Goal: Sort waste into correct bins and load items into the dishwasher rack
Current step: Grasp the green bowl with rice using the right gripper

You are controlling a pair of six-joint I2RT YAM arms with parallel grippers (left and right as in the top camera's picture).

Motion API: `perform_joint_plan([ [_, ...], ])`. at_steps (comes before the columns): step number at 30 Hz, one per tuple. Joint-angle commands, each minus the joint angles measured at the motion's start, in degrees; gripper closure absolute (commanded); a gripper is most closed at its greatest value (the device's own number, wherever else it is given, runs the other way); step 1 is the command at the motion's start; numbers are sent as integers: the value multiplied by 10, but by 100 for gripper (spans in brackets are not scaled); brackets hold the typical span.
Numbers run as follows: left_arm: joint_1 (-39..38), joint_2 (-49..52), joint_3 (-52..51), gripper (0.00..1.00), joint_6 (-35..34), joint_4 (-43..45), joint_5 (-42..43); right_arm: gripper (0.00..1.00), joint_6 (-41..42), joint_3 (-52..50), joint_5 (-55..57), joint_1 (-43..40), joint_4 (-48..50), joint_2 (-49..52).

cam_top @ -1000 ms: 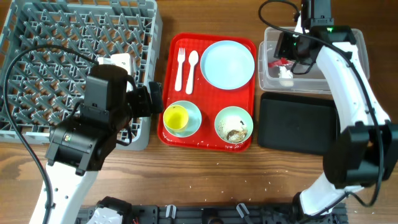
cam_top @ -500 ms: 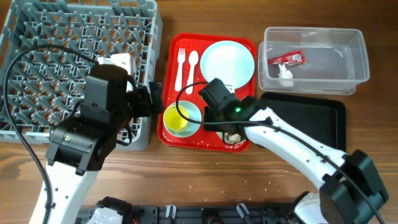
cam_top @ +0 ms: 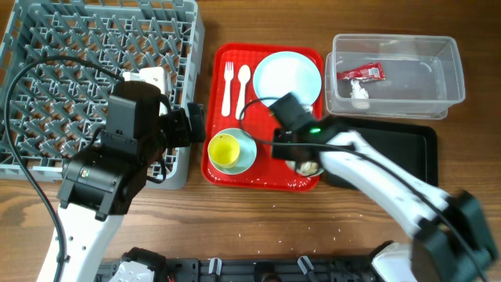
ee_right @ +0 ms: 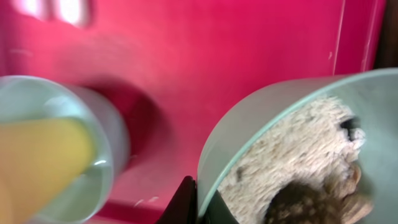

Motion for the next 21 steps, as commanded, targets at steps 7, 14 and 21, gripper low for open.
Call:
perform_joint_plan([
  [7,1,2,8,0,-3,1,-5,96,-344,-36,-380,-315,-73,-148],
  [14,1,2,8,0,-3,1,-5,96,-577,-163,-712,-549,-62,-102],
  [21,2,2,8,0,-3,1,-5,96,-654,-175,-763,-621,-55,-97],
])
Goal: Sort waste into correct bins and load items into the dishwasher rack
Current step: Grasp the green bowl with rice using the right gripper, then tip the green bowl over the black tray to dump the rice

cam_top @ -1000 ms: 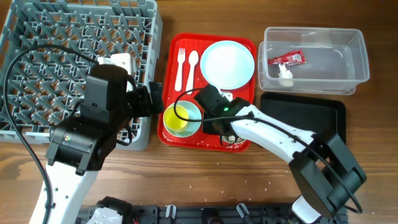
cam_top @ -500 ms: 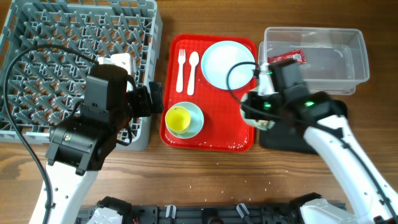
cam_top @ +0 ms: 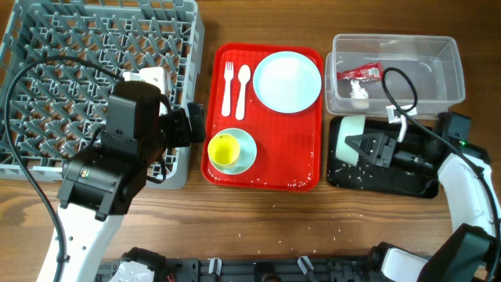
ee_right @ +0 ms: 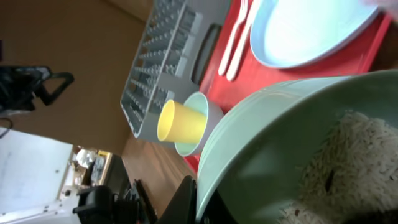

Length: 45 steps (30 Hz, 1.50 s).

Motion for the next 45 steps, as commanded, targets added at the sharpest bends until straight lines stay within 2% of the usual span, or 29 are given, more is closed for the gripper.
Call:
perform_joint_plan([
  [1,1,2,8,0,-3,2,-5,96,-16,-7,-49,-56,-1,3],
  [4,2,2,8,0,-3,1,-5,96,35,-29,-47,-97,17,4],
  [6,2,2,8,0,-3,2,-5,96,5,-44,-58,-108,25,4],
  [7,1,2,8,0,-3,2,-5,96,53,-51,-38,-108,49,5],
  [12,2,2,8,0,-3,1,-5,96,32,-56,-143,-107,43,3],
  [13,2,2,8,0,-3,2,-5,96,-15,-56,-159,-107,39,3],
  [14,2,2,8,0,-3,2,-5,96,35,-56,-123,-108,73,4],
  [15,2,2,8,0,-3,1,-5,96,55,-56,-152,-107,70,3],
  [16,1,2,8,0,-3,2,-5,96,24,-56,-158,-107,81,3],
  [17,2,2,8,0,-3,2,-5,96,69,-56,-175,-107,84,3],
  [18,1,2,8,0,-3,2,-5,96,23,-56,-207,-107,73,0],
  [19,1,2,8,0,-3,1,-5,96,24,-56,-162,-107,98,0],
  [20,2,2,8,0,-3,2,-5,96,123,-56,-157,-106,108,3],
  [21,1,2,8,0,-3,2,-5,96,37,-56,-211,-106,79,-2],
  [22,2,2,8,0,-3,1,-5,96,50,-56,-149,-106,110,-2],
  [23,1,2,8,0,-3,1,-5,96,150,-56,-150,-103,104,0],
  [24,1,2,8,0,-3,1,-5,96,47,-56,-207,-98,75,-7],
  [25,2,2,8,0,-3,1,-5,96,141,-55,-80,-96,125,-9],
  [26,1,2,8,0,-3,1,-5,96,142,-55,-139,-93,108,-9],
  [27,1,2,8,0,-3,1,-5,96,85,-54,-158,-86,118,-16],
  [28,1,2,8,0,-3,2,-5,96,179,-47,-77,-80,143,-17],
  [30,2,2,8,0,-3,2,-5,95,246,-13,-50,-7,121,-66],
  [33,1,2,8,0,-3,2,-5,96,337,44,232,161,107,-158],
  [36,2,2,8,0,-3,2,-5,95,448,71,634,437,111,-191],
  [37,1,2,8,0,-3,2,-5,96,463,71,714,506,113,-169],
  [39,2,2,8,0,-3,2,-5,96,448,71,768,615,158,-75],
  [40,2,2,8,0,-3,2,-5,96,454,71,800,632,170,-37],
  [43,2,2,8,0,-3,1,-5,96,479,71,829,633,215,63],
  [45,1,2,8,0,-3,1,-5,95,480,71,836,628,225,79],
])
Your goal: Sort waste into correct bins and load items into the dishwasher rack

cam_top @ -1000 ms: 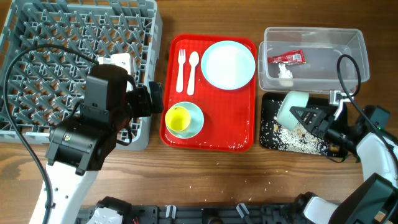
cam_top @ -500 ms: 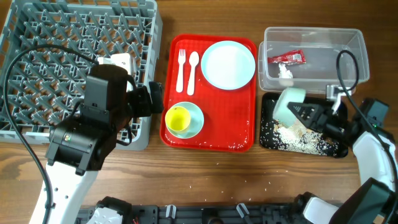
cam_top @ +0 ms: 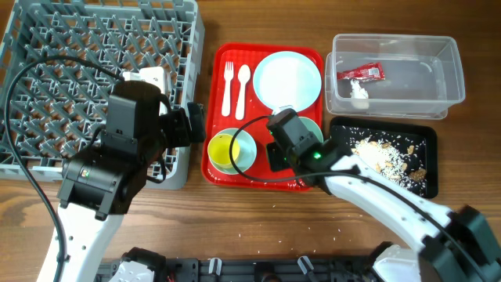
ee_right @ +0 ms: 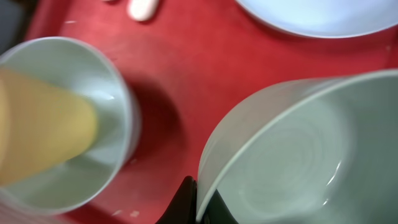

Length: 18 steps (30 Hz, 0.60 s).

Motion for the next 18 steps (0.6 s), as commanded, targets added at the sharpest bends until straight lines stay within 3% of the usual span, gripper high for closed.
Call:
perform_joint_plan([
  [1,2,1,7,0,-3,1,-5,84,15,2,43,-5,14,17],
  [2,2,1,7,0,-3,1,-5,50,10,3,17,-5,16,15],
  [3,2,1,7,0,-3,1,-5,29,-6,4,-35,-4,16,12],
  [4,1,1,7,0,-3,1,-5,26,-4,4,-59,-5,15,7],
  [8,1,1,7,0,-3,1,-5,27,13,28,-165,-5,12,-92],
  [13,1,1,7,0,-14,8,2,31,47,62,-169,-5,-45,-186],
  [16,1,1,7,0,-41,-29,151,38,86,63,-197,-5,-33,-124],
  [18,1,2,7,0,-41,-45,156,41,83,112,-211,-6,-49,-47],
])
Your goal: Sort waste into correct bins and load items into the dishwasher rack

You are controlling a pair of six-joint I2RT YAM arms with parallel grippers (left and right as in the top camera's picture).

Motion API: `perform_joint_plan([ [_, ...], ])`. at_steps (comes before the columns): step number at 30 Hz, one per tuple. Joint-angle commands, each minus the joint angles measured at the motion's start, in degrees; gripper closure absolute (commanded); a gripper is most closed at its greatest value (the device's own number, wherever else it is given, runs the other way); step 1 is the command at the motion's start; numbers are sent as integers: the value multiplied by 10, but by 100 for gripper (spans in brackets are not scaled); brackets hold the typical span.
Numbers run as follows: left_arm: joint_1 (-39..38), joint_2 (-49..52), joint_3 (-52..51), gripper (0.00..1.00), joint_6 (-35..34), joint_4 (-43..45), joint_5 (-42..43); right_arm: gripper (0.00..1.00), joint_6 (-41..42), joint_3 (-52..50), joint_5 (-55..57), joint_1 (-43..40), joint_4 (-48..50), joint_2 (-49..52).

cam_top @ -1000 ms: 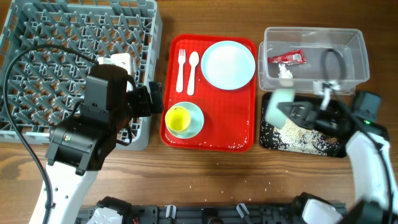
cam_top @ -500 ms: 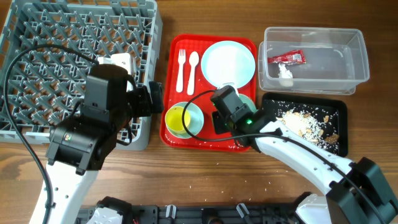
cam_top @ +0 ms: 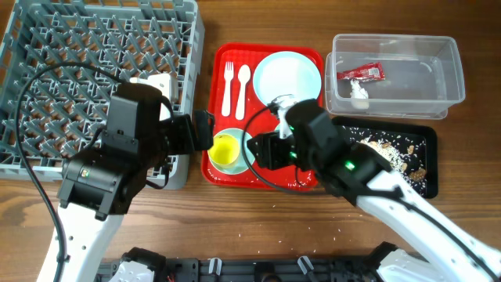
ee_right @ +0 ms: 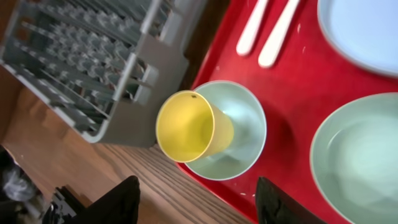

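My right gripper is open and empty above the front edge of the red tray. An empty pale green bowl sits on the tray to its right, apart from the fingers. A yellow cup leans inside a second green bowl just ahead of the gripper. My left gripper hovers between the grey dishwasher rack and the cup; whether it is open or shut does not show. Food scraps lie in the black tray.
A white fork, a spoon and a pale plate lie at the back of the red tray. A clear bin holding a ketchup packet stands at the back right. A white item sits in the rack.
My right gripper was shut on the rim of the empty green bowl over the red tray. Now the bowl rests on the tray and the gripper is open, higher up. My left arm shifted slightly towards the tray.
My right gripper held a green bowl of rice and scraps on the red tray. Then the bowl was tipped over the black tray. Later the scraps lay in the black tray and the emptied bowl was back at the red tray. Now it stands there, let go.
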Motion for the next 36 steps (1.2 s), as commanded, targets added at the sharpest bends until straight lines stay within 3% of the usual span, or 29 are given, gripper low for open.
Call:
perform_joint_plan([
  [1,1,2,6,0,-7,-39,62,41,2,103,-26,-2,-49,120],
  [3,1,-6,6,0,-5,-79,59,41,-16,205,-28,-2,-125,213],
  [5,1,-24,6,0,-10,-87,59,41,-14,228,-28,0,-137,264],
  [7,1,-74,6,0,-52,-88,-5,41,-10,228,-29,0,-135,308],
  [10,1,-150,6,0,-102,-90,-101,65,1,228,-33,0,-137,354],
  [11,1,-167,6,0,-102,-92,-104,77,0,228,-35,0,-140,360],
  [14,1,-174,6,0,-102,-113,-104,96,-1,228,-38,-3,-146,359],
  [16,1,-167,6,0,-104,-126,-104,96,-6,228,-66,-21,-145,331],
  [18,2,-159,6,0,-147,-118,-90,96,-34,228,-166,-85,-133,244],
  [20,4,-151,6,0,-144,-88,-18,96,-65,228,-245,-158,-130,164],
  [24,80,-84,6,0,-92,-14,249,96,-145,228,-333,-273,-176,73],
  [26,152,-13,6,2,-18,26,548,96,-242,228,-443,-289,-172,68],
  [29,199,73,6,5,63,77,841,96,-281,228,-571,-288,-127,69],
  [31,199,102,6,3,68,76,846,96,-266,228,-607,-275,-90,69],
  [36,168,100,6,5,70,93,846,96,-205,228,-537,-194,-23,73],
])
